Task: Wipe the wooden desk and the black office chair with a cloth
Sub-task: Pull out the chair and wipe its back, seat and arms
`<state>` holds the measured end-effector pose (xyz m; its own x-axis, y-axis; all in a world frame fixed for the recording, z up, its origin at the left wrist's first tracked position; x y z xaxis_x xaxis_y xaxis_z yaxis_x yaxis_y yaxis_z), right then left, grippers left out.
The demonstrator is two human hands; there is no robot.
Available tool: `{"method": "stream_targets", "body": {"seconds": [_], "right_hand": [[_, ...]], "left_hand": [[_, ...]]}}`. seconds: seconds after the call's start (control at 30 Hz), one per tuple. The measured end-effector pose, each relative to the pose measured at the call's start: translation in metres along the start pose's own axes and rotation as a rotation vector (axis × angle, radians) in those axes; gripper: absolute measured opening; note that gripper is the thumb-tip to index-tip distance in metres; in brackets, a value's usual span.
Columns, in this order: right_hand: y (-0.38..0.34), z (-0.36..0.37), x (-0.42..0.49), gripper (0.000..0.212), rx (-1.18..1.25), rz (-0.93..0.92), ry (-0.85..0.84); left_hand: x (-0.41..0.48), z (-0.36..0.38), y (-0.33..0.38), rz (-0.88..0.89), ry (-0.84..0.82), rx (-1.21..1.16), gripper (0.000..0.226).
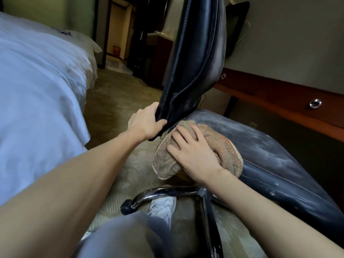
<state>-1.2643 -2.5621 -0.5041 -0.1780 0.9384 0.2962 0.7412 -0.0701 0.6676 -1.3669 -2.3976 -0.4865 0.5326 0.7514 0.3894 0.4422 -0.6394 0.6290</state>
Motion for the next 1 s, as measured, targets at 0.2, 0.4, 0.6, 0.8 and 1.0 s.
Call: {"method": "stream_targets", "body": {"seconds": [0.2,0.4,0.6,0.8,1.0], "right_hand": [[-0.011,-0.013,0.016,0.032,0.022,-0.036,-0.015],[-0.036,-0.03,0.032,0.028,0.013,-0.094,0.006],[-0.061,-0.046,0.061,0.04,-0.013,-0.056,0.003],[-0.055,-0.053,0.038,0.03,-0.01,-0.036,0.024],[-0.023,-0.034,-0.047,0.017,0.026,-0.05,0.065]], "left_hand": [[-0.006,-0.012,-0.016,-0.023,0.029,-0.039,0.036],[-0.017,-0.032,-0.043,-0.012,0.07,-0.111,0.039],[-0.033,-0.052,-0.057,0.01,0.093,-0.099,0.039],[-0.032,-0.057,-0.057,0.023,0.059,0.013,0.038],[-0.019,-0.056,-0.057,-0.032,0.04,0.046,0.043]]}}
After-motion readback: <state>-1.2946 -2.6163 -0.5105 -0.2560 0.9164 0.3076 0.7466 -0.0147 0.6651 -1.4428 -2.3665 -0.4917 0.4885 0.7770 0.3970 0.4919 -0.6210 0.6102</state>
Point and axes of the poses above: each hand's wrist, its own x-axis towards the middle knuckle, its own z-axis out of the palm, y = z × x, the point moved 1 cm from there along x, towards the middle knuckle, and after that the axes turned 5 degrees about x, right-handed, at the moved point
